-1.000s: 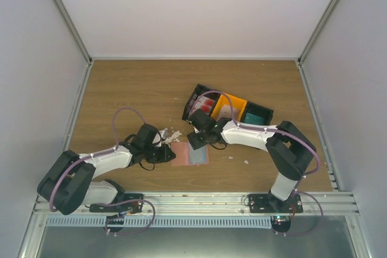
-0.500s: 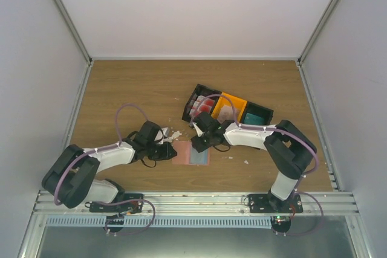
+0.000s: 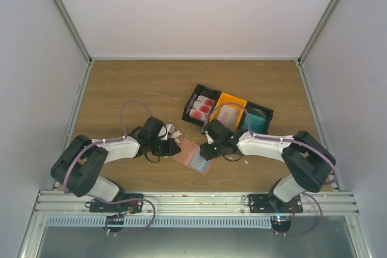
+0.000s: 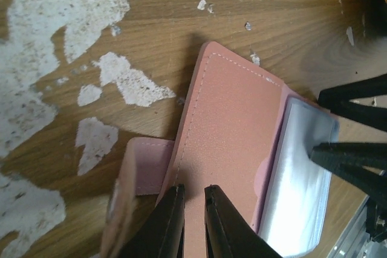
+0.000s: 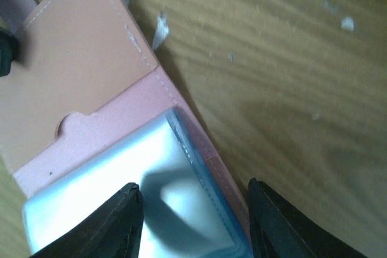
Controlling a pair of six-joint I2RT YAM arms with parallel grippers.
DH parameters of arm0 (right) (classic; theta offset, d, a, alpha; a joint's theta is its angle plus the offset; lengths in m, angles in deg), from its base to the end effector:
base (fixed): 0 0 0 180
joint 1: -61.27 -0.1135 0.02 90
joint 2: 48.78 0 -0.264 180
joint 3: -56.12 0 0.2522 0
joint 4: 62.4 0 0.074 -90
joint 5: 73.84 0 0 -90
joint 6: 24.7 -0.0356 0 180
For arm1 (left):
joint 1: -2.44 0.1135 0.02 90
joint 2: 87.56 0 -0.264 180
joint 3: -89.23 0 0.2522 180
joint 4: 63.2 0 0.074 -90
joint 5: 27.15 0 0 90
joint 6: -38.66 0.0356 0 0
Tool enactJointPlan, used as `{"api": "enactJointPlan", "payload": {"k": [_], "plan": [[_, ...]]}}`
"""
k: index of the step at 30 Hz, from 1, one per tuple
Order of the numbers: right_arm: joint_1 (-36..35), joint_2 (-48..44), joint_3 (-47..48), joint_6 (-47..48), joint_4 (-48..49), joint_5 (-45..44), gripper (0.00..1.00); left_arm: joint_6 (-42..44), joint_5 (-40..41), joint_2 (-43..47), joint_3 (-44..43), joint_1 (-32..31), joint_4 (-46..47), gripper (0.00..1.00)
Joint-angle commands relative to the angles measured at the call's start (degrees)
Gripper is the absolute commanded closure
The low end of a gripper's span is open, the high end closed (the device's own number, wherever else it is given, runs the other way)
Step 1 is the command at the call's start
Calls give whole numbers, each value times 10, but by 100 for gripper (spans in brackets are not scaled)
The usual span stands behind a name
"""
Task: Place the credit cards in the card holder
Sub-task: Open the card holder at the center of the board.
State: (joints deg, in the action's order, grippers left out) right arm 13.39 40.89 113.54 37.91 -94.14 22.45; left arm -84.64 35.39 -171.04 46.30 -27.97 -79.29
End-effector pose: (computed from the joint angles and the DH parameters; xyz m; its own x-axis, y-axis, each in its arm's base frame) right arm 0.1847 0.2101 0.1446 -0.8892 -0.3016 -0.3441 -0.4059 0.8669 0.2892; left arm 0.1984 -0.1355 0.1236 -0.9687 0.0037 -0.2482 0.1627 0.7644 -0.6238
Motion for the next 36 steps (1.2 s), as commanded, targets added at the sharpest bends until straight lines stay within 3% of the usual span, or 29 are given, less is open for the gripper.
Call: {"api": "enactJointPlan", "payload": {"k": [1, 5, 13, 24, 36], "plan": [[0, -38, -32, -58, 16, 39, 50, 12, -15, -28, -9, 3, 22, 85], [-9, -58, -37, -66, 19, 40, 48, 13, -21, -39, -16, 3, 41, 85], [-13, -131, -24, -109, -64, -83, 39, 7, -34, -30, 0, -1, 49, 86], [-36, -170, -102, -226, 45, 51, 45, -36, -49, 0, 77, -24, 77, 86], [-37, -90, -108, -241, 102, 73, 46, -57, -42, 42, 113, -41, 87, 87]]}}
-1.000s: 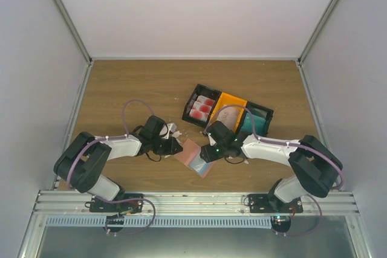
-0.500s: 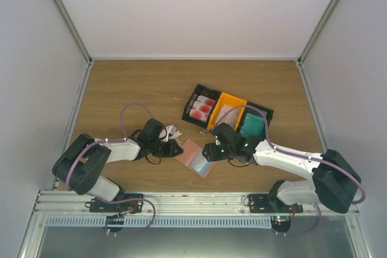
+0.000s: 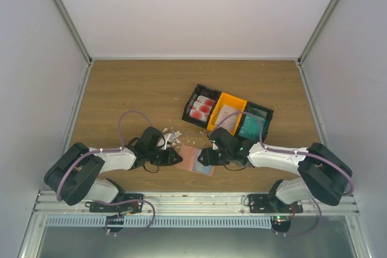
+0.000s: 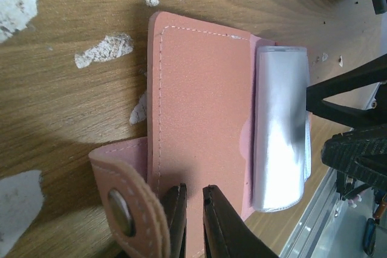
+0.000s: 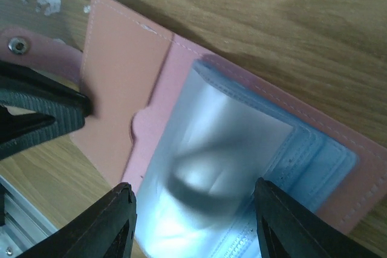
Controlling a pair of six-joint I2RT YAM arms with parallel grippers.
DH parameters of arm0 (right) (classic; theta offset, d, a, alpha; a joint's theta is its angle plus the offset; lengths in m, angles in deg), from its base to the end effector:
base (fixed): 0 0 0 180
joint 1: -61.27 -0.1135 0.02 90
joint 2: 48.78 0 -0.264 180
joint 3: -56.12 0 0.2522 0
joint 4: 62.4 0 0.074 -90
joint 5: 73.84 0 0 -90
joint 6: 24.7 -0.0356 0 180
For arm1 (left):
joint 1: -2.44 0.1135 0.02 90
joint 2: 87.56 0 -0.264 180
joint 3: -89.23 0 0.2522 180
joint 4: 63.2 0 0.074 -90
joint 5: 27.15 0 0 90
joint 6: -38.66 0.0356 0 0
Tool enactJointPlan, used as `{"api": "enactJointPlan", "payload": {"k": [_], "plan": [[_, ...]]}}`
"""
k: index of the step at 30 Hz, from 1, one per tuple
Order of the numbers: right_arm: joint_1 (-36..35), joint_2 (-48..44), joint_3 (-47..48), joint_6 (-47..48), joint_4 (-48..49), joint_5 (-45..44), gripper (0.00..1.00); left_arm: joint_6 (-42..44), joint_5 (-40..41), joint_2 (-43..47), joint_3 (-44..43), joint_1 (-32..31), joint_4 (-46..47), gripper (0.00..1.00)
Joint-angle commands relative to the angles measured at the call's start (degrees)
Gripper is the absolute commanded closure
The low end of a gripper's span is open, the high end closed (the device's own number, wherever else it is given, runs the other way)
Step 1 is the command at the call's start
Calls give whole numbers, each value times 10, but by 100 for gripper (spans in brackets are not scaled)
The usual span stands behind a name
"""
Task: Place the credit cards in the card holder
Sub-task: Open the card holder at the center of the board.
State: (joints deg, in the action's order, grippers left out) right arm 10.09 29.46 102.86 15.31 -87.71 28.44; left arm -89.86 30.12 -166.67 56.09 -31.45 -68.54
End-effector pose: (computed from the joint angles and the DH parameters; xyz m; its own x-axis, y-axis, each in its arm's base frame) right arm 0.1450 0.1923 0.1491 -0.9763 -0.0195 -0.2156 -0.1346 0.8349 0.5337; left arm 0.1639 -0.1333 0.1103 -0.9738 0.0230 -0.2262 0.1830 0.6700 -0.7195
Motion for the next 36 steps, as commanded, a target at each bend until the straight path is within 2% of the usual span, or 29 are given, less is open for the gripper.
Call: {"api": "enactJointPlan", "payload": {"k": [1, 8, 15, 29, 36], "plan": [[-4, 32, -2, -16, 48, 19, 46, -5, 10, -3, 15, -7, -19, 87], [-5, 66, 1, -25, 134, 60, 46, -4, 11, -6, 16, -11, -14, 87], [-4, 63, 6, -23, 166, 64, 45, -5, 14, -3, 15, -13, -14, 87], [-4, 64, -7, -22, 224, 94, 37, -2, 17, -3, 6, -13, -24, 87], [-4, 79, -10, -7, 287, 130, 32, -3, 45, 37, 4, -13, -44, 90]]}}
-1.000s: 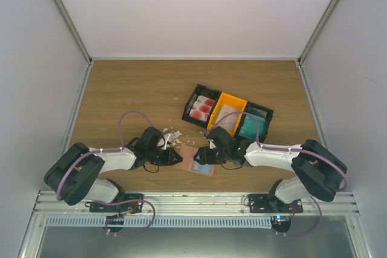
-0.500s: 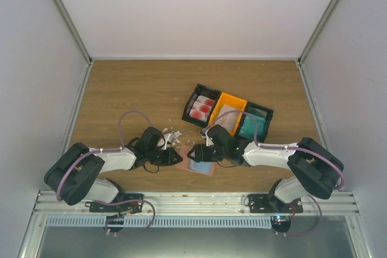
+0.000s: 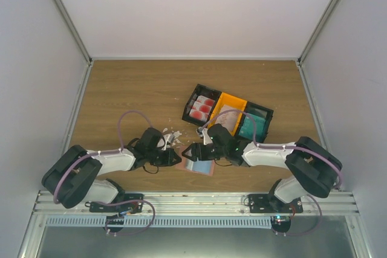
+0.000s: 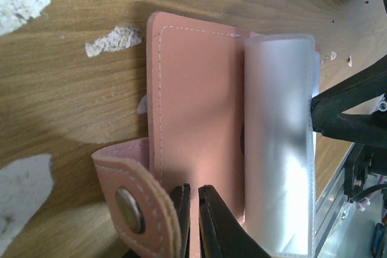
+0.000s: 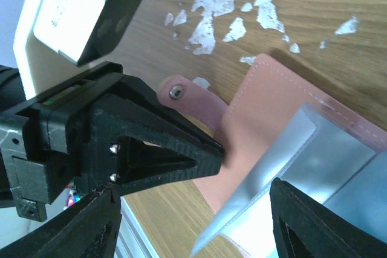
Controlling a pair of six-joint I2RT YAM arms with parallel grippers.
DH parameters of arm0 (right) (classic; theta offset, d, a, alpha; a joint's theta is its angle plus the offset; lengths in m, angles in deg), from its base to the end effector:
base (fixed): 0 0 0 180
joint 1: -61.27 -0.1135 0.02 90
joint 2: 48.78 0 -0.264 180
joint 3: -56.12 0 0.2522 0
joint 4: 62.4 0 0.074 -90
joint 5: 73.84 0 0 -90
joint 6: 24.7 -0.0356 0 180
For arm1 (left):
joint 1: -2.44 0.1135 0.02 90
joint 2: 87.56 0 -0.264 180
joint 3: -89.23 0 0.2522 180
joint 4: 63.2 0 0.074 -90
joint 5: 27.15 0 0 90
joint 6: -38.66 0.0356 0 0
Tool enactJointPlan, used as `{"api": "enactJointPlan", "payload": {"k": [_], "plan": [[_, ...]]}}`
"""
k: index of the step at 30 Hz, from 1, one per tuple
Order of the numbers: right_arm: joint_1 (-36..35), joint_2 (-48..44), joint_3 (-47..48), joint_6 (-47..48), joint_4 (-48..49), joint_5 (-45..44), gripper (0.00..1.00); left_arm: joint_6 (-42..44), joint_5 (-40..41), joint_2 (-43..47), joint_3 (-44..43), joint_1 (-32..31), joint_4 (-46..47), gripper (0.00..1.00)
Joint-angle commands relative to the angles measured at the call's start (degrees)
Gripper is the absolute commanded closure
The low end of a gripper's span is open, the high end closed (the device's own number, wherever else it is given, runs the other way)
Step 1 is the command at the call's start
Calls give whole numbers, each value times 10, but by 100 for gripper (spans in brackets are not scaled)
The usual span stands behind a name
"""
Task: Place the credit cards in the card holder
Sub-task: Open the card holder at the center of the board.
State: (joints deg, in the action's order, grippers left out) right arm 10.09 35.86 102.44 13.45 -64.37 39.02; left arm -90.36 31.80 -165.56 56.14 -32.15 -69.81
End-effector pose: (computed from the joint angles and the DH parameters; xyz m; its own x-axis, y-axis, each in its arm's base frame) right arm 0.1614 0.2227 0.1509 -0.9611 -0.0385 -0.2736 -0.2394 0.6104 0.7550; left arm 0.1614 -0.1336 0.1119 -0.9732 0.0159 -0.2292 0.1774 0.6862 -0.7055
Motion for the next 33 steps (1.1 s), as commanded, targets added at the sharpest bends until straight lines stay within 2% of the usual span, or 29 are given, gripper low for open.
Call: {"api": "enactJointPlan", "payload": {"k": [1, 18, 26, 29, 33], "plan": [[-4, 18, -5, 12, 56, 26, 31, 2, 30, 32, 3, -7, -35, 90], [-5, 93, 1, -24, 138, 65, 28, -12, 62, 131, 13, -7, -88, 91], [-3, 109, 19, -32, 125, 59, 27, 14, 4, 142, 12, -17, -73, 89], [-1, 123, 29, -52, 101, 54, 31, 5, 6, 149, 18, -18, -58, 89], [0, 130, 3, -99, 134, 63, 37, 3, -14, 136, 23, -20, -34, 89]]}}
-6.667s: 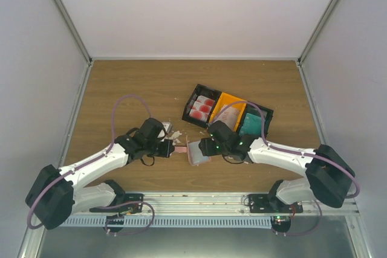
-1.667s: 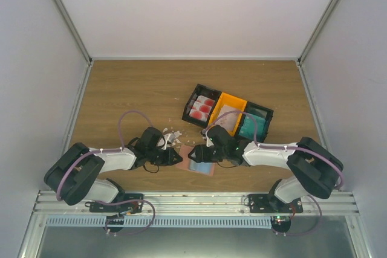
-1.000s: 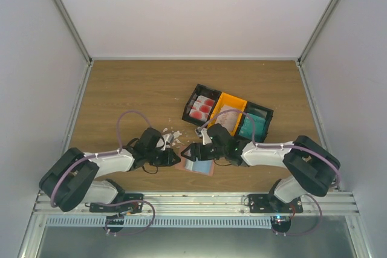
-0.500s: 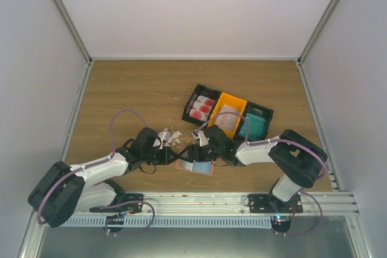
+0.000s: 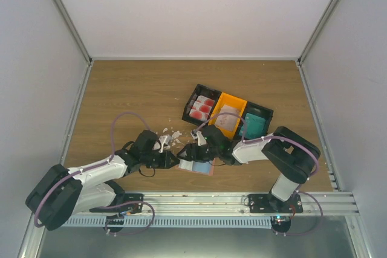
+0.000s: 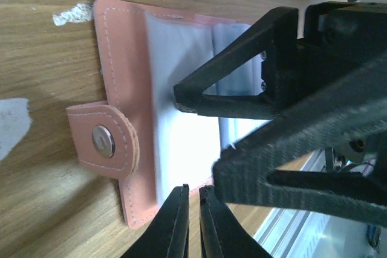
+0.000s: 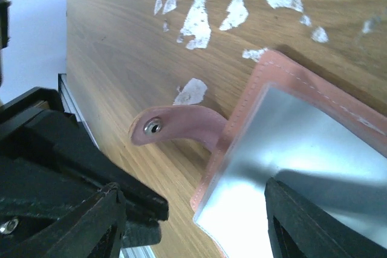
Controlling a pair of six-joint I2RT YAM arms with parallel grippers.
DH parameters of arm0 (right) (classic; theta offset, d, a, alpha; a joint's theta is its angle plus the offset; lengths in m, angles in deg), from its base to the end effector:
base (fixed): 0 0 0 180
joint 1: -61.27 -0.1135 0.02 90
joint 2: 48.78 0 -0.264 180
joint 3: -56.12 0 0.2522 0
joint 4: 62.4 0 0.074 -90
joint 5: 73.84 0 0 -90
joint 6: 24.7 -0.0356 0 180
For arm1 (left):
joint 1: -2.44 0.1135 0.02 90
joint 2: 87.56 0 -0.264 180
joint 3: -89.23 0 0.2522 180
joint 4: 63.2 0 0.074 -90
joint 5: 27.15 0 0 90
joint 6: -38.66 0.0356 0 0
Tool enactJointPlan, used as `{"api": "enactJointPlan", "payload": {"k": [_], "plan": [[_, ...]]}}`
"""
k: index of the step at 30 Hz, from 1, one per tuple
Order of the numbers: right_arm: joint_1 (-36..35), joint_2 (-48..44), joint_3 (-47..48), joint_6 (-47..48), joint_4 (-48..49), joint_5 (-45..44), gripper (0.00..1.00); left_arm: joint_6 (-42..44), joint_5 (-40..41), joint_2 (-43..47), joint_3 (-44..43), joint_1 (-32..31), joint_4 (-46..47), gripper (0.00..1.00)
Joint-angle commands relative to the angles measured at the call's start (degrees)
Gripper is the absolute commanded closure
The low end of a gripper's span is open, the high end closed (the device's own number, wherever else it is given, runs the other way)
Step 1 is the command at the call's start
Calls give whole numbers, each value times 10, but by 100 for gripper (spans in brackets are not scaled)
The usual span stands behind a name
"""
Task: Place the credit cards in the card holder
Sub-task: Open the card holder at the center of the board.
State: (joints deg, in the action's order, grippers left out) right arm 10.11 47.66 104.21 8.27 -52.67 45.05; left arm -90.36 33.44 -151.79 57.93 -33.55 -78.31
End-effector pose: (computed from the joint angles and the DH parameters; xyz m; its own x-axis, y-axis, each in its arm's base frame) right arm 0.1744 0.2440 0.1217 -0.9838 -0.0506 -0.1722 -0.1716 0.5467 0.8196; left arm 0.1411 -0.1241 0.1361 -0.9570 0.0172 -0.2896 0.2253 0.6728 -0.7047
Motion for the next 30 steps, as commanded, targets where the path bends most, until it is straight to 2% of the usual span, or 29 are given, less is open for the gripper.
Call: {"api": "enactJointPlan", "payload": {"k": [1, 7, 10, 15, 22, 26, 30], "plan": [[1, 9, -19, -51, 18, 2, 37, 4, -36, -8, 6, -8, 57, 90], [17, -23, -14, -39, -11, -14, 38, 7, -52, -74, -1, -12, 96, 90], [24, -48, 5, -6, -68, -36, 39, 5, -44, -103, -5, -12, 110, 91], [51, -130, 36, 100, -173, -102, 39, 13, -10, -133, -20, -13, 90, 91], [146, -235, 135, 304, -410, -202, 37, 14, -7, -125, -37, -16, 64, 89], [199, -269, 182, 392, -489, -208, 36, 18, -11, -129, -51, -19, 62, 81], [216, -261, 221, 447, -565, -236, 36, 24, -16, -131, -67, -24, 58, 71]]}}
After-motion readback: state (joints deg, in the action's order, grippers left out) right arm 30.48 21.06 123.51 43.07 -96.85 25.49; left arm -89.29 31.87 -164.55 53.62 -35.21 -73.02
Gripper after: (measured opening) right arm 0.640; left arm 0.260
